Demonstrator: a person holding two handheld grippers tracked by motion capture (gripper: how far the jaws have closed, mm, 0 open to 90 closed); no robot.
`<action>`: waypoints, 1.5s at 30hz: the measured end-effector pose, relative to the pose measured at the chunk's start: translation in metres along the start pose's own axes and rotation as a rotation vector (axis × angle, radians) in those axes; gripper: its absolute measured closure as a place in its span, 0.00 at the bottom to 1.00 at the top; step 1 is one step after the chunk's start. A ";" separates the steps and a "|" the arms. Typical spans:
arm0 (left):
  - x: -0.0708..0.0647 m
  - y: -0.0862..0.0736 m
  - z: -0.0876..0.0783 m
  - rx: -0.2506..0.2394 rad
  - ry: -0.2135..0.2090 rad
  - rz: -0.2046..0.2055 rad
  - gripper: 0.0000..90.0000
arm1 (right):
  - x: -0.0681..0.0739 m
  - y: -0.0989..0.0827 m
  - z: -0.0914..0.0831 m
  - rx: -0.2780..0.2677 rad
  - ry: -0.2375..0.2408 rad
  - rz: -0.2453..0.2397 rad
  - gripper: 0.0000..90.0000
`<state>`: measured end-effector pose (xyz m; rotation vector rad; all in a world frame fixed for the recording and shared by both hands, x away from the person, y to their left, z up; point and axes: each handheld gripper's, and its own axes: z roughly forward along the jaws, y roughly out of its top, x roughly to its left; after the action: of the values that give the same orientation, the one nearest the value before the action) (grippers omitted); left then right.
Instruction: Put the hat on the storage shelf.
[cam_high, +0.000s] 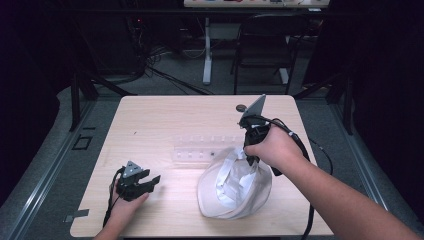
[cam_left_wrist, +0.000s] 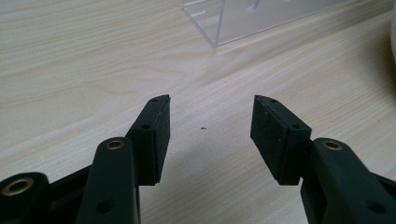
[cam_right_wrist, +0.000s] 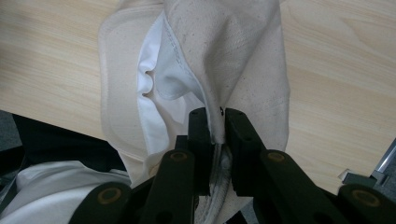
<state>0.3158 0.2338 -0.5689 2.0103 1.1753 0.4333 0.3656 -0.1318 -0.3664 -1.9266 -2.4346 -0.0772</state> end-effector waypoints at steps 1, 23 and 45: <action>0.000 0.000 0.000 -0.007 0.004 0.001 0.53 | 0.000 0.000 -0.002 0.006 0.003 0.001 0.90; -0.001 0.000 0.000 -0.005 0.004 0.004 0.53 | -0.016 0.005 -0.025 0.025 0.222 0.101 0.90; -0.001 -0.001 0.001 -0.005 0.005 0.000 0.53 | -0.038 0.000 -0.027 0.002 0.483 0.152 0.91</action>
<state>0.3155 0.2327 -0.5700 2.0059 1.1766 0.4411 0.3744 -0.1708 -0.3414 -1.8198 -1.9711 -0.4731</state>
